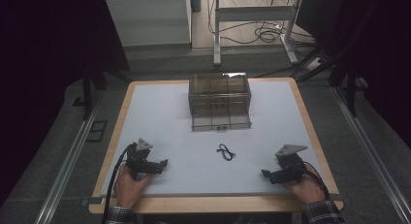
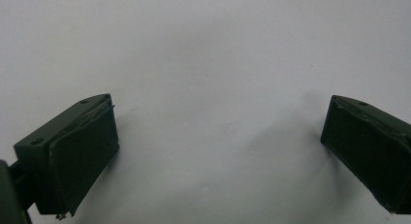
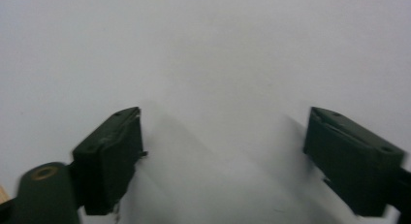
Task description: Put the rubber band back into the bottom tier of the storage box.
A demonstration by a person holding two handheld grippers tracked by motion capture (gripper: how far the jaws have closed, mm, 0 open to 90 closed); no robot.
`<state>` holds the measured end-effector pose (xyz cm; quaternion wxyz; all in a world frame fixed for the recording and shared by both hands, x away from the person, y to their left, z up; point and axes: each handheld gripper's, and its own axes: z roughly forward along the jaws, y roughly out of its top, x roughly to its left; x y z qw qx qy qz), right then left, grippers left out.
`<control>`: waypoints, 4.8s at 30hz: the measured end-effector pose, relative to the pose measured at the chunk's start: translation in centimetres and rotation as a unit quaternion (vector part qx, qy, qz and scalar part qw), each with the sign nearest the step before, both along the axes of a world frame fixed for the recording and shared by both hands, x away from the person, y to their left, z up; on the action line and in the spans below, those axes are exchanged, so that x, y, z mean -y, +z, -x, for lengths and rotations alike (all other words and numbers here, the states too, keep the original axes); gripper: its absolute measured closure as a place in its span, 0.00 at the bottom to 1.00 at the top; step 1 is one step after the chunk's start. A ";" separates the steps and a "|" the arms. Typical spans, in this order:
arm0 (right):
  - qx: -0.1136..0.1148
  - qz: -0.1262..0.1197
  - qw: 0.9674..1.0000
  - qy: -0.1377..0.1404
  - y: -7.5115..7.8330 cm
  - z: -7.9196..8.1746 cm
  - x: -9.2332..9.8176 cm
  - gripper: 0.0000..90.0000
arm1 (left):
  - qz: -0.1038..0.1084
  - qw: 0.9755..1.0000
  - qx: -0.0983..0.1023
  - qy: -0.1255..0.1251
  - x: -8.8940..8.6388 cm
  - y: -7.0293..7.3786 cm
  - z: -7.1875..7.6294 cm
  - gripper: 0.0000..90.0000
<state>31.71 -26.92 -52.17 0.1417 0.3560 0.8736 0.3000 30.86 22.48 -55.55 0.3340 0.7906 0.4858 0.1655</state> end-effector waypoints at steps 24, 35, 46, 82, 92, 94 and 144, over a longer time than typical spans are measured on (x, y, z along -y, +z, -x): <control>-0.017 0.020 1.000 -0.004 0.2 -0.2 -0.8 0.09 | -0.002 1.000 0.001 -0.002 0.0 0.0 0.0 0.00; -0.025 0.029 0.999 -0.006 0.4 -0.4 -1.1 0.10 | 0.000 1.000 0.000 0.000 0.0 0.0 0.0 0.00; -0.051 0.026 0.998 0.002 1.1 -0.6 -1.5 0.17 | -0.002 1.000 0.002 -0.002 0.0 0.0 0.0 0.00; -0.079 0.043 0.996 0.024 3.0 -2.5 -5.0 0.31 | -0.002 1.000 0.001 -0.002 0.0 0.0 0.0 0.00; -0.096 0.058 0.993 0.036 3.2 -3.5 -6.4 0.38 | -0.001 1.000 0.002 -0.002 0.0 0.0 0.0 0.00; -0.097 0.062 0.993 0.037 3.2 -3.6 -6.7 0.40 | -0.001 1.000 0.002 -0.002 0.0 0.0 0.0 0.00; -0.147 0.168 0.967 0.123 3.7 -7.5 -15.7 0.83 | -0.001 1.000 0.002 -0.002 0.0 0.0 0.0 0.00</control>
